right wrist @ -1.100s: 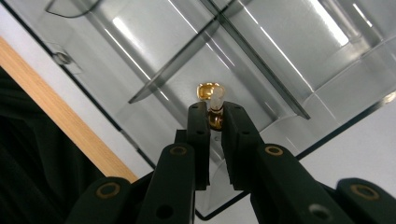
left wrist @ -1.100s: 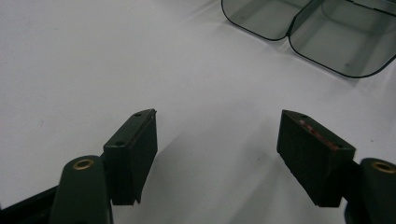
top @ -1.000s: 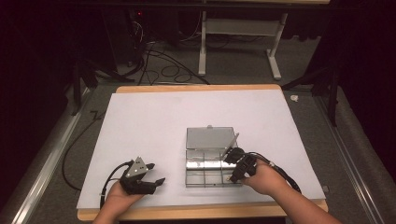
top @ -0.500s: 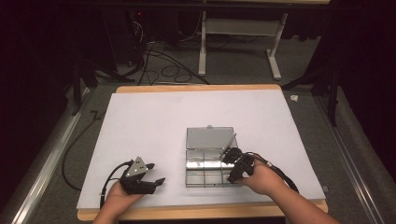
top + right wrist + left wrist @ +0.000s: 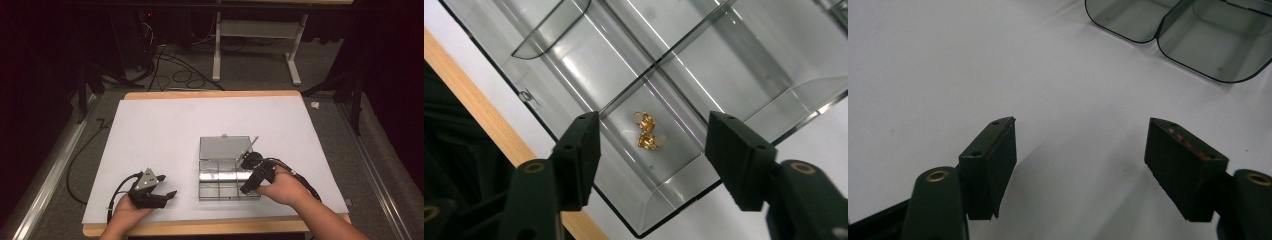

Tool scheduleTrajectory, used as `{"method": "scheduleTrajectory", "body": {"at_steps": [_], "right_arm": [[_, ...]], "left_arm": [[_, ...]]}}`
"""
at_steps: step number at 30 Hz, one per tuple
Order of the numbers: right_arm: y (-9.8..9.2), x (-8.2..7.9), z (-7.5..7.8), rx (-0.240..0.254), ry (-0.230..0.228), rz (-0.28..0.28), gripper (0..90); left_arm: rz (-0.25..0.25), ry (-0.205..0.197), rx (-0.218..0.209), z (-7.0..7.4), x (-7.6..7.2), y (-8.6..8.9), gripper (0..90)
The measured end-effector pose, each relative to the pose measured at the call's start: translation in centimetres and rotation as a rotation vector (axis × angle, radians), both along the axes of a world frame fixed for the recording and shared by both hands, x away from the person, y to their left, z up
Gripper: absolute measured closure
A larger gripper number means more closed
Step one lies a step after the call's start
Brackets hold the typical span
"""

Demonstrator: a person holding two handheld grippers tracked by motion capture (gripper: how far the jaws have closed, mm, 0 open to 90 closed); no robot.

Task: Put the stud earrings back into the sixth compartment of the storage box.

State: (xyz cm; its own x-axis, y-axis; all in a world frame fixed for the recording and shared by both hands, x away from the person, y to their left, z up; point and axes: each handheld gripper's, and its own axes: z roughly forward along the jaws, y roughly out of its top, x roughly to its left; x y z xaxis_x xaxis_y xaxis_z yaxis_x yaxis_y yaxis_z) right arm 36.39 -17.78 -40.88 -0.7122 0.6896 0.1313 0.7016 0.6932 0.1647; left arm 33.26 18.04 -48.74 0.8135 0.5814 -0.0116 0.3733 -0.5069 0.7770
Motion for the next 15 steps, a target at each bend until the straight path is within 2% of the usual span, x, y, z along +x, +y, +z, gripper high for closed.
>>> {"method": "scheduleTrajectory", "body": {"at_steps": [3, 6, 10, 15], "right_arm": [[-0.1, -0.1, 0.4, 0.000, -0.012, 0.017, 35.6], [-0.2, -0.1, 1.0, 0.002, -0.030, 0.008, 33.6], [-0.4, -0.1, 1.8, 0.001, -0.033, -0.031, 33.5], [-1.8, 0.3, 2.7, 0.011, -0.060, -0.077, 33.4]], "left_arm": [[0.001, 0.008, -0.006, 0.0, 0.1, 0.0, 29.4], [0.001, 0.003, 0.000, 0.0, 0.0, 0.0, 29.4], [0.001, 0.005, -0.004, 0.0, 0.1, 0.0, 29.4], [0.000, 0.004, -0.001, 0.0, 0.0, 0.0, 29.5]]}}
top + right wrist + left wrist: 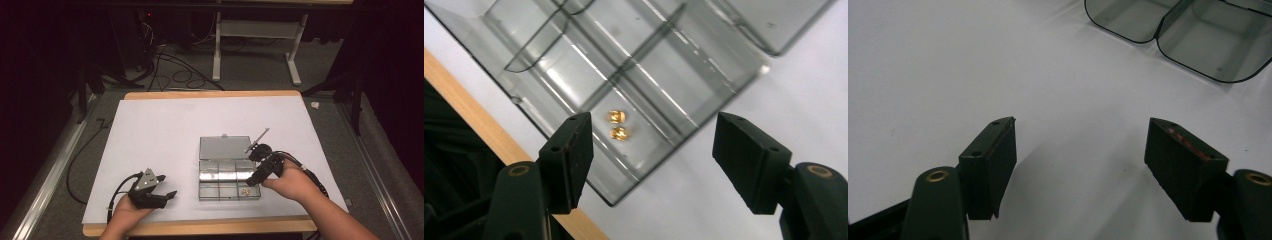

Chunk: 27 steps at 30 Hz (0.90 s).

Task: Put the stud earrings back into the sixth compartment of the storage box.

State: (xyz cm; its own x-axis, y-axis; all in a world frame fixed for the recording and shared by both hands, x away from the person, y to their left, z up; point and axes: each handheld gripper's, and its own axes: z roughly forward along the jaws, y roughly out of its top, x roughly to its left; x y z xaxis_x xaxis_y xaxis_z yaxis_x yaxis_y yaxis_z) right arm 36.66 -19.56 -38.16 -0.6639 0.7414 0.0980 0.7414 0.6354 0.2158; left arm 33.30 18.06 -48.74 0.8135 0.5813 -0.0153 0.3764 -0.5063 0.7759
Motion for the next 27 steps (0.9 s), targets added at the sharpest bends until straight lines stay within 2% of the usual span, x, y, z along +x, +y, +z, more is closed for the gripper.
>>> {"method": "scheduleTrajectory", "body": {"at_steps": [3, 4, 12, 17, 18, 20, 27], "right_arm": [[-0.7, 0.1, 0.1, -0.005, -0.010, -0.003, 33.0], [-1.3, 0.2, 0.2, -0.008, -0.009, -0.026, 32.9], [-3.9, 0.5, -0.1, -0.021, -0.019, -0.086, 33.0], [-5.9, 0.5, -0.8, -0.036, -0.017, -0.127, 32.9], [-5.9, 0.5, -0.8, -0.036, -0.017, -0.127, 32.9], [-7.2, 0.6, -1.5, -0.031, -0.008, -0.168, 33.8], [-9.2, 0.5, -2.8, -0.028, -0.016, -0.215, 34.9]], "left_arm": [[0.003, 0.004, -0.006, 0.0, 0.1, 0.0, 29.5], [0.003, 0.001, -0.004, 0.0, 0.0, 0.0, 29.5], [0.004, -0.007, -0.002, 0.0, -0.1, 0.0, 29.5], [0.004, -0.005, -0.003, 0.0, -0.1, 0.0, 29.4], [0.004, -0.005, -0.003, 0.0, -0.1, 0.0, 29.4], [0.001, -0.009, 0.000, 0.0, -0.1, 0.0, 29.4], [0.002, -0.007, -0.003, 0.0, -0.1, 0.1, 29.4]]}}
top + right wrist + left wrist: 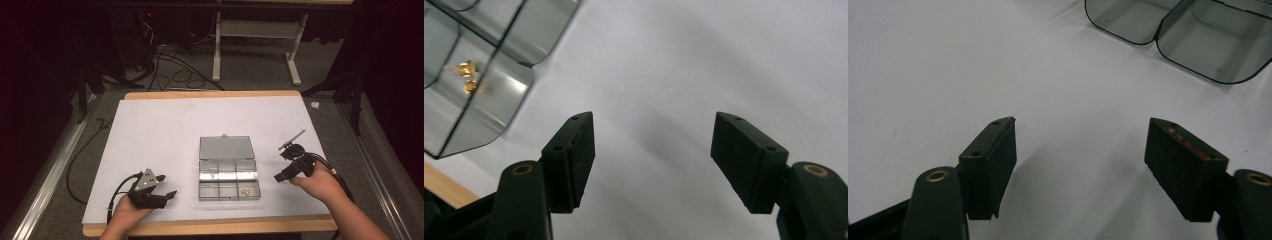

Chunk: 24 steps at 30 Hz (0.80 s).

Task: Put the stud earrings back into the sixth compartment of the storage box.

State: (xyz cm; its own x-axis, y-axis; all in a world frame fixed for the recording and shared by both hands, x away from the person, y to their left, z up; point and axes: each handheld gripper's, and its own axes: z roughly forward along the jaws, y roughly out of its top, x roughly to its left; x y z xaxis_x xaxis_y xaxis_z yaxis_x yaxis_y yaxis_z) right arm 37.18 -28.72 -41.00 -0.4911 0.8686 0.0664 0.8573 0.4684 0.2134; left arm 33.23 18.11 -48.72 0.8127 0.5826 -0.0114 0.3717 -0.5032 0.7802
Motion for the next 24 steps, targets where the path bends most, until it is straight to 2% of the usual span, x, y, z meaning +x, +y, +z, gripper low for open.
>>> {"method": "scheduleTrajectory", "body": {"at_steps": [4, 6, 11, 12, 13, 14, 15, 18, 20, 23, 24], "right_arm": [[-0.3, -0.2, -0.2, 0.016, -0.048, -0.009, 34.7], [-0.5, -0.2, -0.3, 0.038, -0.071, -0.015, 36.3], [-0.4, -0.7, -0.9, 0.094, -0.171, -0.034, 36.4], [-0.4, -0.7, -0.9, 0.094, -0.171, -0.034, 36.4], [-0.4, -0.9, -1.4, 0.100, -0.216, -0.041, 35.8], [-0.4, -0.9, -1.4, 0.100, -0.216, -0.041, 35.8], [-0.2, -1.2, -1.8, 0.099, -0.259, -0.050, 35.2], [-0.1, -1.9, -2.4, 0.114, -0.336, -0.051, 35.3], [0.0, -2.5, -2.9, 0.140, -0.395, -0.063, 35.4], [0.1, -3.5, -3.4, 0.172, -0.466, -0.068, 35.7], [0.1, -3.5, -3.4, 0.172, -0.466, -0.068, 35.7]], "left_arm": [[0.004, -0.008, 0.002, 0.0, -0.1, 0.0, 29.4], [0.003, -0.005, 0.003, 0.0, -0.1, 0.0, 29.4], [0.006, -0.011, 0.000, 0.0, -0.1, 0.0, 29.4], [0.006, -0.011, 0.000, 0.0, -0.1, 0.0, 29.4], [0.005, -0.006, -0.002, 0.0, 0.0, 0.0, 29.4], [0.005, -0.006, -0.002, 0.0, 0.0, 0.0, 29.4], [0.008, -0.004, -0.005, 0.0, 0.0, 0.0, 29.4], [0.005, -0.011, 0.001, 0.0, -0.1, 0.0, 29.5], [0.006, -0.006, -0.001, 0.0, 0.0, 0.0, 29.4], [0.002, 0.005, -0.002, 0.0, 0.0, 0.0, 29.4], [0.002, 0.005, -0.002, 0.0, 0.0, 0.0, 29.4]]}}
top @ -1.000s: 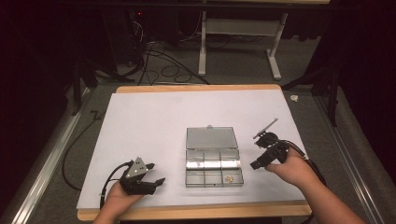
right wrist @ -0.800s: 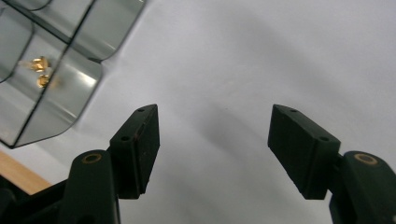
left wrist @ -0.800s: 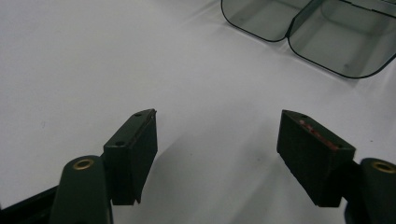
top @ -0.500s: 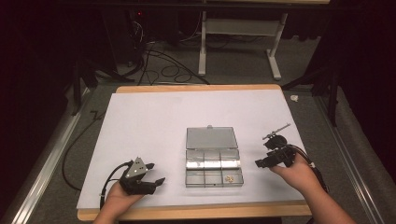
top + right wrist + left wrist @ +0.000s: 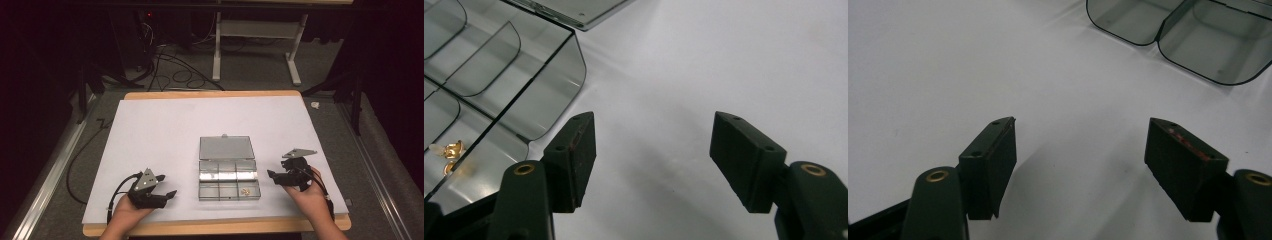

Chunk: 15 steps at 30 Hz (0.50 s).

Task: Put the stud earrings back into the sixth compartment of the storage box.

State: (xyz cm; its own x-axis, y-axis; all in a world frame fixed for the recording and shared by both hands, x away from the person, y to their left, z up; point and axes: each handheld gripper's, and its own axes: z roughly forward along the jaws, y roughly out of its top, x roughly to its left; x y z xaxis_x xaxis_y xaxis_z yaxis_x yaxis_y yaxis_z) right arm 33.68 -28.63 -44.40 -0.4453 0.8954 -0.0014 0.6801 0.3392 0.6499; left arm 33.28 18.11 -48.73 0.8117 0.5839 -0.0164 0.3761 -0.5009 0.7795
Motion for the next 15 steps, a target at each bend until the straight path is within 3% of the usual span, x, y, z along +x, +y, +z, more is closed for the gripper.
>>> {"method": "scheduleTrajectory", "body": {"at_steps": [3, 4, 6, 8, 9, 15], "right_arm": [[-0.5, -2.3, -1.2, 0.084, -0.146, -0.038, 37.2], [-0.9, -3.0, -1.9, 0.108, -0.171, -0.046, 42.1], [-1.3, -2.9, -2.0, 0.143, -0.115, -0.063, 34.5], [-1.6, -2.9, -1.9, 0.143, -0.136, -0.077, 36.9], [-2.0, -2.9, -2.1, 0.120, -0.168, -0.087, 37.2], [-2.6, -2.5, -1.9, 0.155, -0.190, -0.087, 35.5]], "left_arm": [[0.000, 0.010, -0.005, 0.0, 0.1, 0.0, 29.4], [-0.001, 0.010, -0.004, 0.0, 0.2, 0.1, 29.4], [0.000, 0.009, -0.004, 0.0, 0.2, 0.0, 29.4], [0.001, 0.009, -0.005, 0.0, 0.2, 0.1, 29.4], [0.008, 0.011, -0.013, 0.0, 0.2, 0.1, 29.4], [0.012, 0.021, -0.021, 0.0, 0.3, 0.2, 29.3]]}}
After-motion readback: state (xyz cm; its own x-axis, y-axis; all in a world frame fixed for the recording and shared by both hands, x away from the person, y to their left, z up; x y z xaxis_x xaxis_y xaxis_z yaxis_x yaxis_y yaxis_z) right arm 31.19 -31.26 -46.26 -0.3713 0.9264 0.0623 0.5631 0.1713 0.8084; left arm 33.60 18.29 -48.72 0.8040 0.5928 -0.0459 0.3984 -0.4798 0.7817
